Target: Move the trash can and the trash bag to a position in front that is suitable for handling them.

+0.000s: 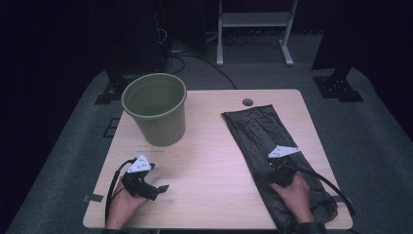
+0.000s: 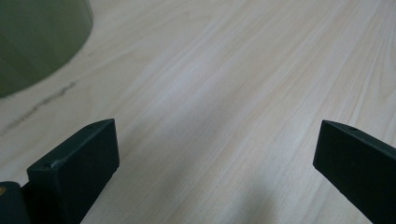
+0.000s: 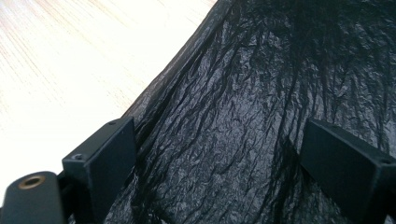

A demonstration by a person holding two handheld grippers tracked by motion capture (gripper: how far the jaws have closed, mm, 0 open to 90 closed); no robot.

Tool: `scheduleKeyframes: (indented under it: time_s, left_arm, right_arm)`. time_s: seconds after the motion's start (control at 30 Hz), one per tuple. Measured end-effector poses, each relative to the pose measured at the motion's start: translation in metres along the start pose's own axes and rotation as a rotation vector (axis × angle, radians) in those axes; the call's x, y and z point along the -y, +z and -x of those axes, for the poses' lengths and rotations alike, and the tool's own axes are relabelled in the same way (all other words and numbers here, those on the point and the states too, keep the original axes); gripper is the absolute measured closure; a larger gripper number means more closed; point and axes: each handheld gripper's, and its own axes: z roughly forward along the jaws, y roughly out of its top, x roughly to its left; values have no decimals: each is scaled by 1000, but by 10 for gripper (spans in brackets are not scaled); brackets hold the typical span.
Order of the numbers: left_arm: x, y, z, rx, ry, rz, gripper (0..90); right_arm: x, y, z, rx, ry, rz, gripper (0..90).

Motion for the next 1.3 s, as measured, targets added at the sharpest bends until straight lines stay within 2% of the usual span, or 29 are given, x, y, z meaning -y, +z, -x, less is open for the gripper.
scheduleKeyframes:
  time_s: [0.07, 0.3, 0.57, 0.7, 0.9, 1.07, 1.3]
  left_arm:
    - [-5, -5, 0, 6, -4, 10, 0]
    - [-18, -14, 0, -12, -18, -6, 0]
    - [-38, -23, -1, -31, -8, -3, 0]
    - [-50, -33, -6, -44, -6, 3, 0]
    - [-66, -49, -12, -49, -31, 24, 0]
    - [-84, -64, -18, -67, -23, 34, 0]
    - [-103, -82, -26, -88, -37, 63, 0]
  right_arm:
    - [0, 0, 0, 0, 0, 0, 95]
    - [0, 0, 0, 0, 0, 0, 95]
    - [0, 0, 0, 0, 0, 0, 95]
    - [0, 0, 0, 0, 1, 0, 95]
    - [0, 0, 0, 0, 1, 0, 95]
    - [0, 0, 0, 0, 1, 0, 96]
    - [0, 0, 0, -1, 1, 0, 96]
